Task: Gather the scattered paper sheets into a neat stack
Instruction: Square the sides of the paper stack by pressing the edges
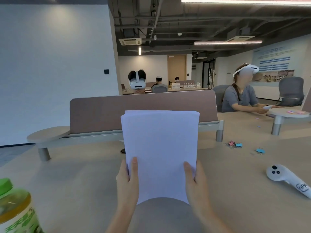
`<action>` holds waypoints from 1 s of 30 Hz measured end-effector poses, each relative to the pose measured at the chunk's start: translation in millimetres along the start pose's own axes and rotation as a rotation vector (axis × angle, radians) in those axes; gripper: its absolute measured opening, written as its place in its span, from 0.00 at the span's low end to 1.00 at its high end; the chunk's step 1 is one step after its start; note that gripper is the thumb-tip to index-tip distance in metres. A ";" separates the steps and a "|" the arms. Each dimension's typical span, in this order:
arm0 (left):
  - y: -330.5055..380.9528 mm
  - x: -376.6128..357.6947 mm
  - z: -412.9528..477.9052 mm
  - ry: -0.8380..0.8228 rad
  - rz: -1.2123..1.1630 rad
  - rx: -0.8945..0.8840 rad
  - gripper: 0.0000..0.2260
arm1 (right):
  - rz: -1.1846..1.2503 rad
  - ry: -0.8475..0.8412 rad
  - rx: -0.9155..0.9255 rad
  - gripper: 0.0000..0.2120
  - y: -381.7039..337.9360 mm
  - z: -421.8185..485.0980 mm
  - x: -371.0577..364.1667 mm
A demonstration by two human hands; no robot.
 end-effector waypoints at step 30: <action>48.8 22.8 68.7 -0.262 0.038 0.085 0.07 | -0.872 -0.432 0.969 0.26 -137.9 68.9 -12.9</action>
Point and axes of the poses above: each hand's wrist, its own z-axis towards the middle knuckle, its own x-axis out of the back of the hand, y = z × x, the point moved 5 cm from there along z, towards the middle knuckle, and after that the axes turned 14 degrees about y, right-handed, at the moved point
